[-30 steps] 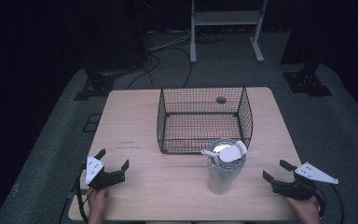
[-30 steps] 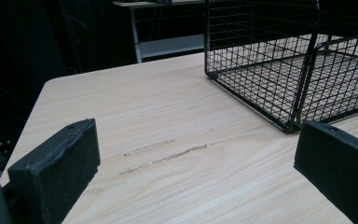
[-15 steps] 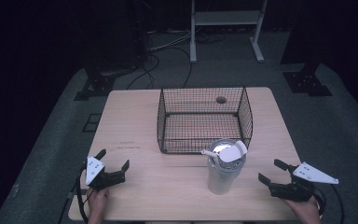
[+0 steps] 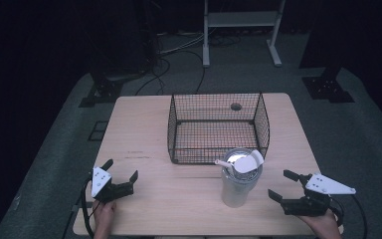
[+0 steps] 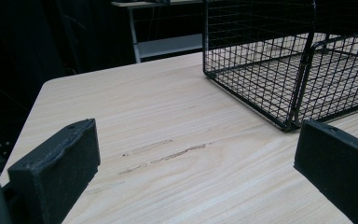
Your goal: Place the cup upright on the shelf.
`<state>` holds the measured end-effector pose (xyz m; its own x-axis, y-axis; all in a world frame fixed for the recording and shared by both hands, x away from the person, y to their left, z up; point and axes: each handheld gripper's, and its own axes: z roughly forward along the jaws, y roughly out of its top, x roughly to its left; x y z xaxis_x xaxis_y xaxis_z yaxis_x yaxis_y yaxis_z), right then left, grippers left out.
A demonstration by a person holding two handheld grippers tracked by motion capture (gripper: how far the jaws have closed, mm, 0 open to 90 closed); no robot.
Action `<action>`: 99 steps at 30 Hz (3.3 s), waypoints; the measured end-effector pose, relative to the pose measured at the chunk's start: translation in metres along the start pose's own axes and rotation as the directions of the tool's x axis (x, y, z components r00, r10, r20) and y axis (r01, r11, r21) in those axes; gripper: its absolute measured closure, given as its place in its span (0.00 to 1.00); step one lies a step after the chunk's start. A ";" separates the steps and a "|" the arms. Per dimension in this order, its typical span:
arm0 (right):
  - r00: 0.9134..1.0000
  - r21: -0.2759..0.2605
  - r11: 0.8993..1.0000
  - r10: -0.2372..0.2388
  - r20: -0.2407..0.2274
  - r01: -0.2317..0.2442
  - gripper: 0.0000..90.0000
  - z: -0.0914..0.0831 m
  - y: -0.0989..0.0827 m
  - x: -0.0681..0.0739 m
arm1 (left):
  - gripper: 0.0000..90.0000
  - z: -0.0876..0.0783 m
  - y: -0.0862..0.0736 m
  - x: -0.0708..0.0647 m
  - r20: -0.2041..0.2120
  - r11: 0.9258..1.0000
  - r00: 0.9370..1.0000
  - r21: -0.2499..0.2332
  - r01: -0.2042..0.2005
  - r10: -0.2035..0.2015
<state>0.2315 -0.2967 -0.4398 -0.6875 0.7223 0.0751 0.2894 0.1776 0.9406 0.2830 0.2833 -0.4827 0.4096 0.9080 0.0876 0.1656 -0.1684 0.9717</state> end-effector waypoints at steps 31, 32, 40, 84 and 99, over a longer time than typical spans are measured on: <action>0.990 0.018 0.997 -0.068 -0.126 0.070 0.08 0.020 0.013 0.033 | 0.00 0.000 0.000 0.000 -0.001 1.000 1.000 0.000 0.001 -0.001; 0.989 0.019 0.997 -0.067 -0.129 0.070 0.08 0.021 0.013 0.034 | 0.00 0.000 0.000 0.000 -0.001 1.000 1.000 -0.001 0.002 -0.002; 0.985 0.034 0.996 -0.080 -0.156 0.086 0.04 0.036 0.015 0.041 | 0.00 0.000 0.000 0.000 0.000 1.000 1.000 -0.002 0.004 -0.004; 0.989 -0.028 0.997 -0.072 -0.127 0.069 0.03 0.089 0.010 0.053 | 0.00 0.000 0.000 0.001 0.001 1.000 1.000 -0.004 0.004 -0.004; 0.990 -0.060 0.996 -0.076 -0.119 0.069 0.08 0.093 0.009 0.053 | 0.00 0.000 0.000 0.000 0.000 1.000 1.000 -0.004 0.004 -0.004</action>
<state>0.2591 -0.1946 -0.4578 -0.7816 0.6224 0.0421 0.2006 0.1868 0.9617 0.2834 0.2837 -0.4827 0.4092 0.9086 0.0835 0.1635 -0.1630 0.9730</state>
